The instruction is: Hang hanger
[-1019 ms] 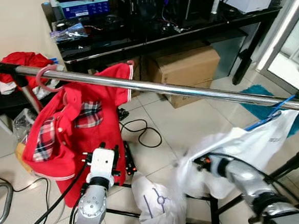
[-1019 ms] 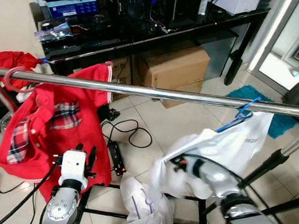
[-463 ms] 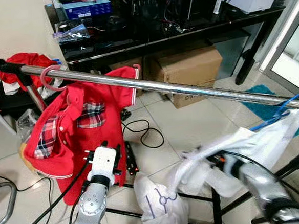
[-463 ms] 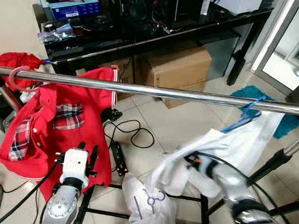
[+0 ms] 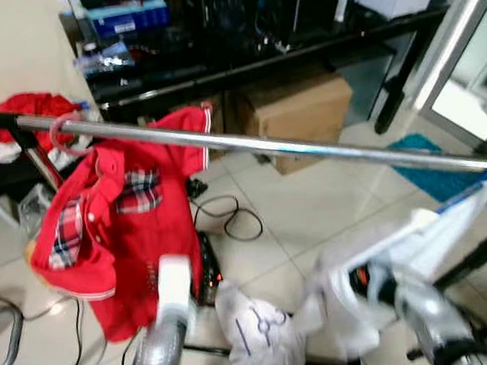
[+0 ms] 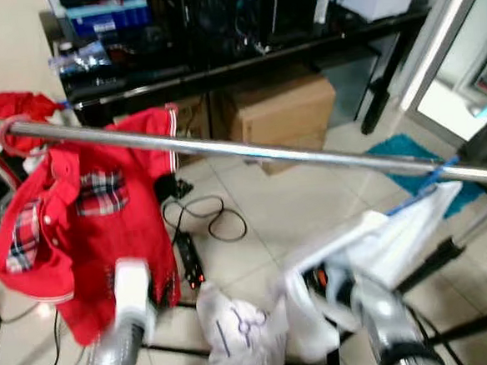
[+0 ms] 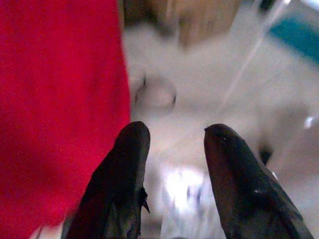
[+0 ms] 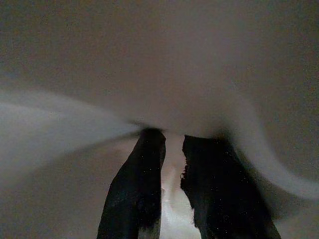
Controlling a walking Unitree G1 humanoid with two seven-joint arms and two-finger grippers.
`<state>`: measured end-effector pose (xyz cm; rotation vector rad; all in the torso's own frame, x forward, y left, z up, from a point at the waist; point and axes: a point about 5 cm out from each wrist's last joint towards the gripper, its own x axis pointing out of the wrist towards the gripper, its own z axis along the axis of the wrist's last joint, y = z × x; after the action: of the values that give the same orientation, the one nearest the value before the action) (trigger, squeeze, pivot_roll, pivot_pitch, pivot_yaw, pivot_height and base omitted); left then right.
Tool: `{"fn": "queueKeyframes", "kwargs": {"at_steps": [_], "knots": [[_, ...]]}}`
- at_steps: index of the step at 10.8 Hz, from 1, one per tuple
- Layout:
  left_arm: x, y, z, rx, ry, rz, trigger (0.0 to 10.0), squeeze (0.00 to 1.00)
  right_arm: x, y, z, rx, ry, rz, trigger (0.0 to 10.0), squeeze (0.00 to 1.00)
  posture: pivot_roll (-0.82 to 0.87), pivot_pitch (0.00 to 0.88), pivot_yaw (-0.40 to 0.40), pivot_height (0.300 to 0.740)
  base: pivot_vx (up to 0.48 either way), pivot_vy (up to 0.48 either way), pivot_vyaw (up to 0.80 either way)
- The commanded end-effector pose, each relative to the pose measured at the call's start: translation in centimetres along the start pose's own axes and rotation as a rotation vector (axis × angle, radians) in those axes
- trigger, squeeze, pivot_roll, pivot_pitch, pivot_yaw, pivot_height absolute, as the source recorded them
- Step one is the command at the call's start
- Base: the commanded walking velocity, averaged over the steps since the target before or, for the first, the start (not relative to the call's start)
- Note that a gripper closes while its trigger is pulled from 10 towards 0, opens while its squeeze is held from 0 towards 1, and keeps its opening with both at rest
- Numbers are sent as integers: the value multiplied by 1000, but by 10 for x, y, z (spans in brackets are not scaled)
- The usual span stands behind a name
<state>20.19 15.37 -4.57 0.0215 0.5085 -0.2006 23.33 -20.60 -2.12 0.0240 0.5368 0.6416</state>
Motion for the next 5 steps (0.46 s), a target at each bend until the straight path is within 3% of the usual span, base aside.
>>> {"fn": "queueKeyframes", "kwargs": {"at_steps": [1, 3, 5], "knots": [[1, -2, 0, 17, 5, -16, 10000, 0, -4, -5, -1, 1, 23, -18, 10000, 0, 44, 23, -30, 740, 0, 0, 0], [-4, 12, -15, -119, 39, 61, 10000, 0, -15, -1, -25, -1, 168, 34, 10000, 0, 35, 17, -31, 740, 0, 0, 0], [-8, 20, -29, -194, 104, 120, 10000, 0, -27, -6, -49, -51, 317, -128, 10000, 0, 47, 18, -45, 740, 0, 0, 0]]}}
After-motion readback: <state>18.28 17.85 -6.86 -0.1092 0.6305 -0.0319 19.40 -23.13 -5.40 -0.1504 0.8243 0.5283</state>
